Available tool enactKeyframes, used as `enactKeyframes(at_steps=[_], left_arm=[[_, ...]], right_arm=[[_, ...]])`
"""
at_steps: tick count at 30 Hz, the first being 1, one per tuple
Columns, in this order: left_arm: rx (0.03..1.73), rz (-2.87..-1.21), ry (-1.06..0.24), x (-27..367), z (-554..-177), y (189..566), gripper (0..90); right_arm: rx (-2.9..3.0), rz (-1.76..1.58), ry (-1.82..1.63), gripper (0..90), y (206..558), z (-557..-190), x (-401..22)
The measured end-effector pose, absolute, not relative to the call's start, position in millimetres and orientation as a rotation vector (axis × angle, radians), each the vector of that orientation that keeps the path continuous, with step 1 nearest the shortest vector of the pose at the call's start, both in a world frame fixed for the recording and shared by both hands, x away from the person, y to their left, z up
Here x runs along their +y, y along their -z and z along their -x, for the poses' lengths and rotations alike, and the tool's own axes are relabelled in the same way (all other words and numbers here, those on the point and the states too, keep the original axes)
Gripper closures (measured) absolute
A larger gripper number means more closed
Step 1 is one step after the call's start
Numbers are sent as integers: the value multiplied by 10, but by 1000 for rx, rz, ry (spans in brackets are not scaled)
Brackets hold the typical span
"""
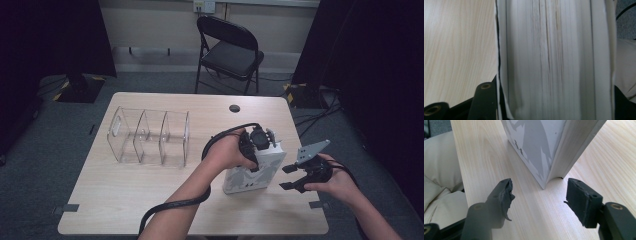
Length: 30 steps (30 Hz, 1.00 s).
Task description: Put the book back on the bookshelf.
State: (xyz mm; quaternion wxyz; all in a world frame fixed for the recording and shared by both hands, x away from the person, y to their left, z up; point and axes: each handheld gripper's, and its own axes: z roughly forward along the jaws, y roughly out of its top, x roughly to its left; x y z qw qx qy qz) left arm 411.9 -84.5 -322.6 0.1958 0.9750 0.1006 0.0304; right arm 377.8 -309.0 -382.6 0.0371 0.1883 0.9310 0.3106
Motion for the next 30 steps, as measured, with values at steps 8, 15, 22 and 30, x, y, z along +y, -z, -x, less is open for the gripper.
enactKeyframes(at_steps=[8, 15, 22, 30], left_arm=[[336, -2728, -59, -837, -4127, 3243, 457], [362, -2752, -55, -847, -4131, 3238, 463], [376, -2793, -40, -875, -4144, 3240, 468], [425, -2826, -21, -896, -4130, 3225, 506]], right_arm=[[2864, -576, -953, 367, 3851, -3780, -3084], [2858, -580, -971, 367, 3860, -3772, -3092], [2849, -589, -972, 363, 3879, -3779, -3117], [2851, -575, -973, 363, 3880, -3783, -3113]])
